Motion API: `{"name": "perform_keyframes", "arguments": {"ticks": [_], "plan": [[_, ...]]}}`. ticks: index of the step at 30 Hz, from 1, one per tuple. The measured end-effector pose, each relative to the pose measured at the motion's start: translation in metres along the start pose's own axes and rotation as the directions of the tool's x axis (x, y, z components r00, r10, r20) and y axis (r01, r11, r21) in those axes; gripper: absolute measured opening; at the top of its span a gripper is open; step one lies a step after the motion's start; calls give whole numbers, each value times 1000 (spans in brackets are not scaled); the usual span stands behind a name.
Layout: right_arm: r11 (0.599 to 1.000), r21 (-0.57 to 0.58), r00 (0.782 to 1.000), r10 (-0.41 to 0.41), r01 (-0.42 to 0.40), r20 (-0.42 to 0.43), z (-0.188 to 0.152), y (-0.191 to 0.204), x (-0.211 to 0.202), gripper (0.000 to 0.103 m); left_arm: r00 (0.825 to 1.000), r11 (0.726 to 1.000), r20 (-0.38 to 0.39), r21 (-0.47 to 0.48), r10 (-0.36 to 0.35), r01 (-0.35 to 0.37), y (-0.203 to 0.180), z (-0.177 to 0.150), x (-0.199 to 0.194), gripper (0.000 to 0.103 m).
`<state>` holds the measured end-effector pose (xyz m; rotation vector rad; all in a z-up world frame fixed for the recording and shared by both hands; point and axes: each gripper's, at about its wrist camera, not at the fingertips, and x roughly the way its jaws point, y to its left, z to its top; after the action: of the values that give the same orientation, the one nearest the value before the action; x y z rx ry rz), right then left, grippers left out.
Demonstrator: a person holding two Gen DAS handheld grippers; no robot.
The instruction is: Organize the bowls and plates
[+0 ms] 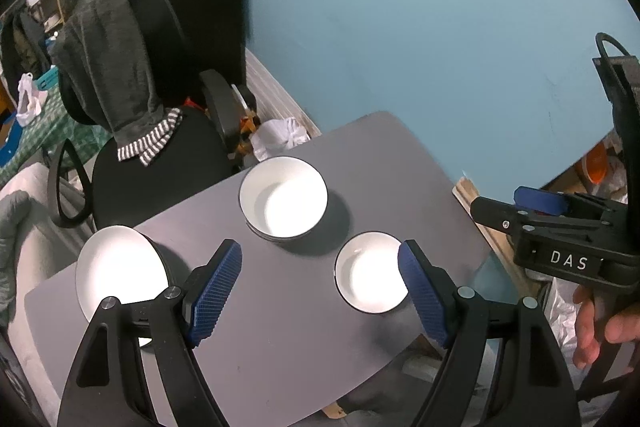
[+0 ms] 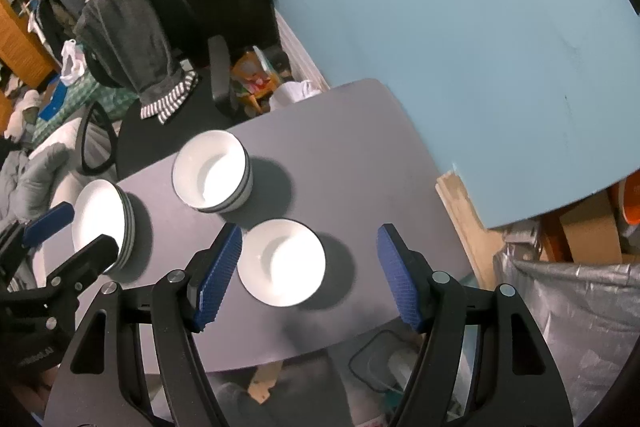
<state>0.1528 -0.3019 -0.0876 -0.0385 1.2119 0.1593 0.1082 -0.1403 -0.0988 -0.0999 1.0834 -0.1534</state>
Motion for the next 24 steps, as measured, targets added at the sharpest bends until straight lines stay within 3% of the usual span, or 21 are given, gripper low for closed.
{"name": "perform_keyframes", "arguments": {"ticks": [9, 24], "plan": [[999, 27, 999, -16, 17, -39, -13, -13, 11, 69, 998, 1000, -60, 11, -4, 4, -2, -9, 20, 82], [997, 79, 992, -8, 18, -127, -29, -39, 58, 69, 983, 998, -182, 62, 11, 1, -10, -24, 88, 82]]}}
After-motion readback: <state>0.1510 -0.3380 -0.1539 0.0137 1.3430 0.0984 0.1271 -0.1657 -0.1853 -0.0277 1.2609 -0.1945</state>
